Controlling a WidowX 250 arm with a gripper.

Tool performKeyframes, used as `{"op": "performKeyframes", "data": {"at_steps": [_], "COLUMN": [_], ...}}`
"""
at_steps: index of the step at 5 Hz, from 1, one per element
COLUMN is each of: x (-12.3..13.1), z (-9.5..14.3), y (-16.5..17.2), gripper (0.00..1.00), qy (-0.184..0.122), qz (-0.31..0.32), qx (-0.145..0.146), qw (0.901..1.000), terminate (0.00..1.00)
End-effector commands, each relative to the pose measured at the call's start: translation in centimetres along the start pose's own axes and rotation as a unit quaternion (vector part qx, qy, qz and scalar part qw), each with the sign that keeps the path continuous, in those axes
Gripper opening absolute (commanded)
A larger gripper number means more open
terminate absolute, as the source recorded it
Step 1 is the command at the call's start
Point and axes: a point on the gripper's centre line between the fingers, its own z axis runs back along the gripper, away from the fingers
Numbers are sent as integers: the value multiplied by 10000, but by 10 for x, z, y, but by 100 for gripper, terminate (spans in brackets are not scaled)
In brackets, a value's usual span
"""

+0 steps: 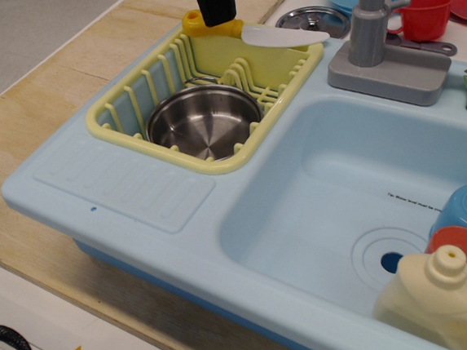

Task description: Put knife in pot or pan

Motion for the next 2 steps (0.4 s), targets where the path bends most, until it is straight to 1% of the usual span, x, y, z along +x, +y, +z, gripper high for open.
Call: {"op": "performKeyframes", "data": {"at_steps": [1, 2], "x": [0, -4], "z": [2, -10], "y": [14, 16], "gripper": [100, 100], "qy": [-264, -426], "qz": [-173, -206], "qx": [184, 145], "qw": [9993, 9988], "terminate": [0, 0]}}
